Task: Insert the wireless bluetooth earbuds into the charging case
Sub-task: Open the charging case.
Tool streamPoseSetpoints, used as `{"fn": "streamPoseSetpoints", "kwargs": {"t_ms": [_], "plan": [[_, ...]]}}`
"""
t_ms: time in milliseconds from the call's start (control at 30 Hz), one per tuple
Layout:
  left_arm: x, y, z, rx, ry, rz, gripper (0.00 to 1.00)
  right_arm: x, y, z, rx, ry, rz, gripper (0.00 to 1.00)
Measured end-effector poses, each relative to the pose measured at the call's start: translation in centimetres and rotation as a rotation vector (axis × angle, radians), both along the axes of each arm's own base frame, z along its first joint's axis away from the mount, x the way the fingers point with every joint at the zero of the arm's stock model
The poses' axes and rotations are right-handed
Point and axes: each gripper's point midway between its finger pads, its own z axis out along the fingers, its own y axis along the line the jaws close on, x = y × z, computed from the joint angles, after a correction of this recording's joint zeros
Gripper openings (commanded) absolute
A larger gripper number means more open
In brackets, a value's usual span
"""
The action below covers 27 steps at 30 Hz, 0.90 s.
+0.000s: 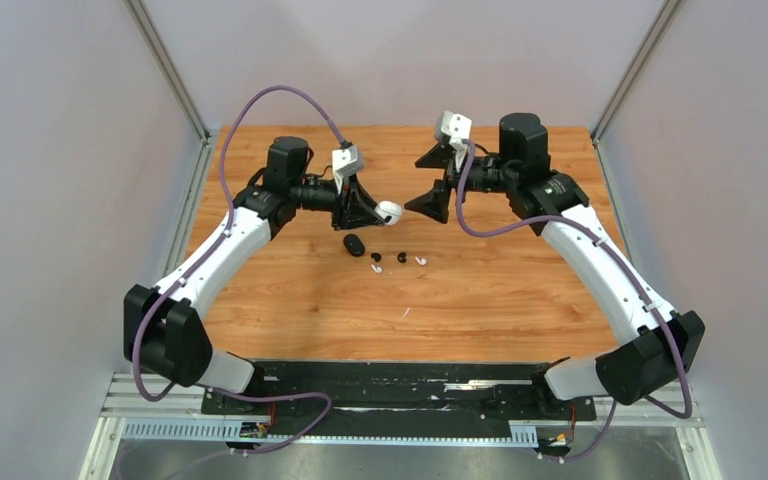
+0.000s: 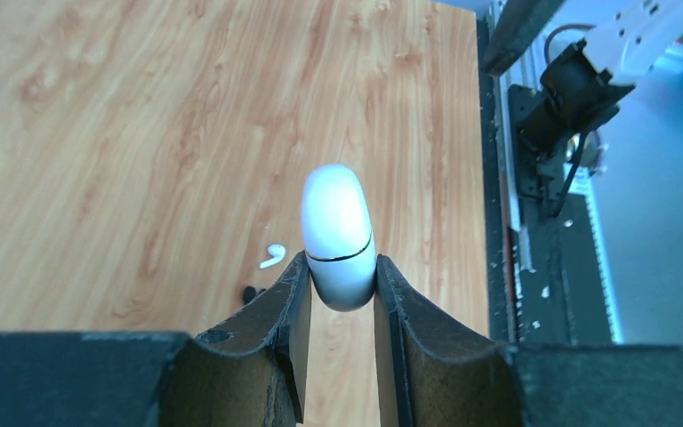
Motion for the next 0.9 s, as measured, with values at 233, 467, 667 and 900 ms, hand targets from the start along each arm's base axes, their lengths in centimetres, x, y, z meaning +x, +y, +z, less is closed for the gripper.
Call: {"fn": "streamPoseSetpoints", "kwargs": {"t_ms": [233,467,667,900], "plan": [[-1.3,0.7,0.4,-0.007,-0.216,-0.069,0.00,-2.2,0.7,-3.0,-0.012,0.178,0.151,0.78],[-1.6,0.4,0.5,-0.010,-0.301,-0.108,0.00,-2.5,1.2,-6.1,-0.041,0.274,0.217,0.73],[-2.2,0.1,0.3,-0.008,-0.314,-0.137,0.00,-2.1,1.7,-7.3,-0.048,0.310,0.223,0.72],[-2.2,0.1,0.0,0.004,-0.340,-0.145,0.00,-1.0,1.9,-7.4,-0.038,0.338,0.171,0.66]]}}
